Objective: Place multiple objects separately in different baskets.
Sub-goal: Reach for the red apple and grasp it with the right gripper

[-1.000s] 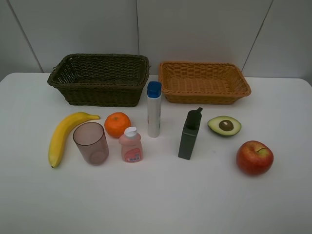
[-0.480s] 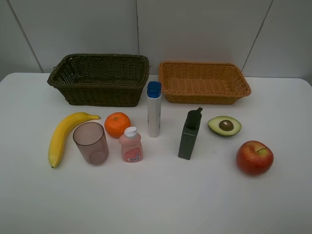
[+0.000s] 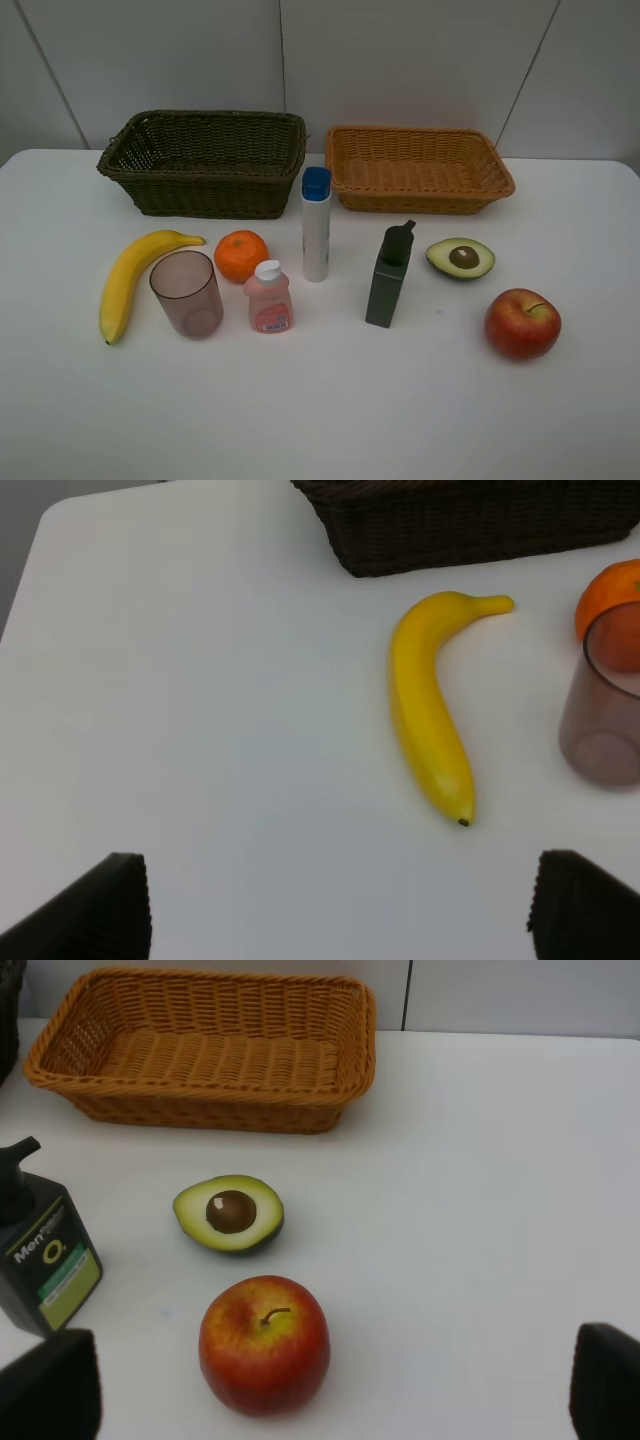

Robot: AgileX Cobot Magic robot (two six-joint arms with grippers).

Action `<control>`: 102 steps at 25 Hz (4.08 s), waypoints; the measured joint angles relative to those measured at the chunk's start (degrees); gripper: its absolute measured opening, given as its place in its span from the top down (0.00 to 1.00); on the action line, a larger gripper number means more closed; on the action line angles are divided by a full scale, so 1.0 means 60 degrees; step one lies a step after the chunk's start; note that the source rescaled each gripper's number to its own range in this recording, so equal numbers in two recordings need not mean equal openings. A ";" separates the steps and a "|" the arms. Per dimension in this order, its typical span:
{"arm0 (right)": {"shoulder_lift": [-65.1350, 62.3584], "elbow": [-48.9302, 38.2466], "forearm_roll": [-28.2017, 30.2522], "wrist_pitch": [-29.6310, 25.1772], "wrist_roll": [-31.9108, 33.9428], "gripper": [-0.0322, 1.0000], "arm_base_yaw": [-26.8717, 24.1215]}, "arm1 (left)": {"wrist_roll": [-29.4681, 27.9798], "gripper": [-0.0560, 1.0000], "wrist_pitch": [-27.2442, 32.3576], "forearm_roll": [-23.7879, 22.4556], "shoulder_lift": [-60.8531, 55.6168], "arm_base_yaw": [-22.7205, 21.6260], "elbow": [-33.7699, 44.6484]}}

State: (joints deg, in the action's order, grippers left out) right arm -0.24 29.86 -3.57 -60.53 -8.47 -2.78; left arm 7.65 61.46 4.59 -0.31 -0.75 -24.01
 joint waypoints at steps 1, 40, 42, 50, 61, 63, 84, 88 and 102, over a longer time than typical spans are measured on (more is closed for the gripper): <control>0.0000 0.0000 0.0000 0.0000 0.0000 0.00 0.0000 | 0.0000 0.00 0.0000 0.0000 0.0000 0.0000 0.0000; 0.8054 0.0732 -0.0615 0.1757 -0.0395 0.00 0.0000 | 0.0000 0.00 0.0000 0.0000 0.0000 0.0000 0.0000; 0.8534 0.0732 -0.0615 0.1909 -0.0440 0.00 0.0000 | 0.0000 0.00 0.0000 0.0000 0.0000 0.0000 0.0000; 1.0101 0.0732 -0.0615 0.2815 -0.0510 0.00 0.0551 | 0.0000 0.00 0.0000 0.0000 0.0000 0.0000 0.0000; 1.1974 0.0732 -0.0615 0.3826 -0.0513 0.00 0.1217 | 0.0000 0.00 0.0000 0.0000 0.0000 0.0000 0.0000; 1.2212 0.0732 -0.0615 0.3922 -0.0513 0.00 0.1217 | 0.0000 0.00 0.0000 0.0000 0.0000 0.0000 0.0000; 1.5011 0.0743 -0.0870 0.5135 -0.0522 0.00 0.1217 | 0.0000 0.00 0.0000 0.0000 0.0000 0.0000 0.0000; 1.5395 0.0745 -0.0870 0.5336 -0.0522 0.00 0.1217 | 0.0000 0.00 0.0000 0.0000 0.0000 0.0000 0.0000; 1.5680 0.0753 -0.0889 0.5610 -0.0522 0.29 0.1217 | 0.0000 0.00 0.0000 0.0000 0.0000 0.0000 0.0000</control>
State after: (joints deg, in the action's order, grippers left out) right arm 93.84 34.37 -8.90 -26.87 -11.61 4.53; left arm 7.65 61.46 4.59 -0.31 -0.75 -24.01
